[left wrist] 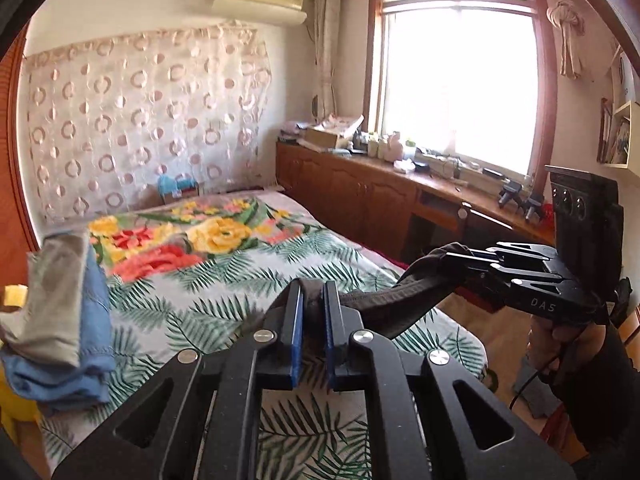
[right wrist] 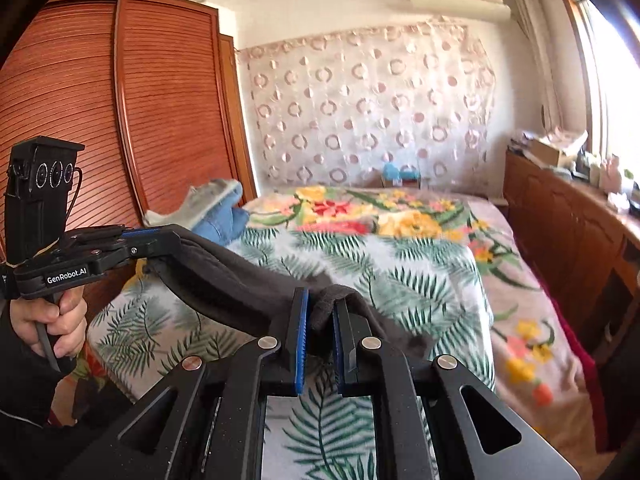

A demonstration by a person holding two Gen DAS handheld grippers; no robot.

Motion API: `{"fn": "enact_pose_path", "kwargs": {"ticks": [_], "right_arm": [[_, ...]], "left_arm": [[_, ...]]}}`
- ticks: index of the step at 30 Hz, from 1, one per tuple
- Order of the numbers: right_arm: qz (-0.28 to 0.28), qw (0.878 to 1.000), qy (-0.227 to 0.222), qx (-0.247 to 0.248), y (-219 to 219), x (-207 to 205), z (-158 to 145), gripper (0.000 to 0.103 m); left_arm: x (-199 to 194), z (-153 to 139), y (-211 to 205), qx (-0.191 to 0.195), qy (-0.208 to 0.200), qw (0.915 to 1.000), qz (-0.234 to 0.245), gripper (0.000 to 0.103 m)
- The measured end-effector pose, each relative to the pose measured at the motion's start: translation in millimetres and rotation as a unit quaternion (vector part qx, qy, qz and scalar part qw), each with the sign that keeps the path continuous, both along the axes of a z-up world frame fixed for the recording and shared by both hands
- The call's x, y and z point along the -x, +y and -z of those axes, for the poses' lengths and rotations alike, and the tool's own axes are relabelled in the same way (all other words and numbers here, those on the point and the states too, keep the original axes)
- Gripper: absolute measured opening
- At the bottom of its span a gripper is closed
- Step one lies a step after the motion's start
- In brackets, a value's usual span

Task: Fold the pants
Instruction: 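Close the right tool on the hem and lift the pants with both tools, then lower the held pants with both tools and lay them on the bed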

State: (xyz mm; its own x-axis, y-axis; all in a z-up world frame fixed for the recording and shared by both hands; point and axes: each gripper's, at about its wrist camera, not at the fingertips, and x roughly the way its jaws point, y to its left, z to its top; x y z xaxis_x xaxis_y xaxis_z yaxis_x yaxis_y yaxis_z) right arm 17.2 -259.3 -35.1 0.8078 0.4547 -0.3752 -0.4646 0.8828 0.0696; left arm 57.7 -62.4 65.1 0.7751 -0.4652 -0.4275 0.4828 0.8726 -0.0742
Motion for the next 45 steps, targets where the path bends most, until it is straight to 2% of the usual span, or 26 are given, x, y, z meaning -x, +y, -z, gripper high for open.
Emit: {"fn": "enact_pose_path", "kwargs": {"ticks": [7, 11, 20, 25, 30, 33, 37, 45], "right_arm": [[-0.021, 0.999, -0.040, 0.012, 19.3, 0.2, -30.4, 0.010], [-0.039, 0.998, -0.044, 0.009, 28.0, -6.5, -36.8, 0.010], [-0.065, 0.998, -0.010, 0.016, 22.4, -51.4, -13.4, 0.010], [-0.073, 0.997, 0.024, 0.030, 31.6, -76.2, 3.2, 0.010], [-0.076, 0.995, 0.061, 0.034, 35.0, -103.9, 19.3, 0.010], [-0.079, 0.993, 0.076, 0.040, 39.3, -118.9, 22.6, 0.010], [-0.079, 0.992, 0.081, 0.050, 43.8, -140.7, 11.0, 0.010], [-0.066, 0.994, 0.054, 0.064, 59.9, -211.5, -33.7, 0.010]], "left_arm": [[4.6, -26.6, 21.7, 0.005, -0.034, 0.9992, -0.022, 0.010], [1.3, -22.7, 37.5, 0.019, -0.032, 0.9988, -0.031, 0.010], [-30.9, 31.4, 59.1, 0.023, 0.017, 0.9984, -0.049, 0.010], [-54.4, 73.6, 65.1, 0.022, 0.060, 0.9965, -0.054, 0.010], [-72.7, 96.0, 67.5, 0.020, 0.091, 0.9938, -0.060, 0.010], [-82.4, 96.0, 66.5, 0.019, 0.097, 0.9931, -0.063, 0.010], [-108.7, 85.6, 66.2, 0.016, 0.097, 0.9927, -0.070, 0.010], [-165.0, 32.3, 60.5, 0.010, 0.062, 0.9951, -0.076, 0.010]]}}
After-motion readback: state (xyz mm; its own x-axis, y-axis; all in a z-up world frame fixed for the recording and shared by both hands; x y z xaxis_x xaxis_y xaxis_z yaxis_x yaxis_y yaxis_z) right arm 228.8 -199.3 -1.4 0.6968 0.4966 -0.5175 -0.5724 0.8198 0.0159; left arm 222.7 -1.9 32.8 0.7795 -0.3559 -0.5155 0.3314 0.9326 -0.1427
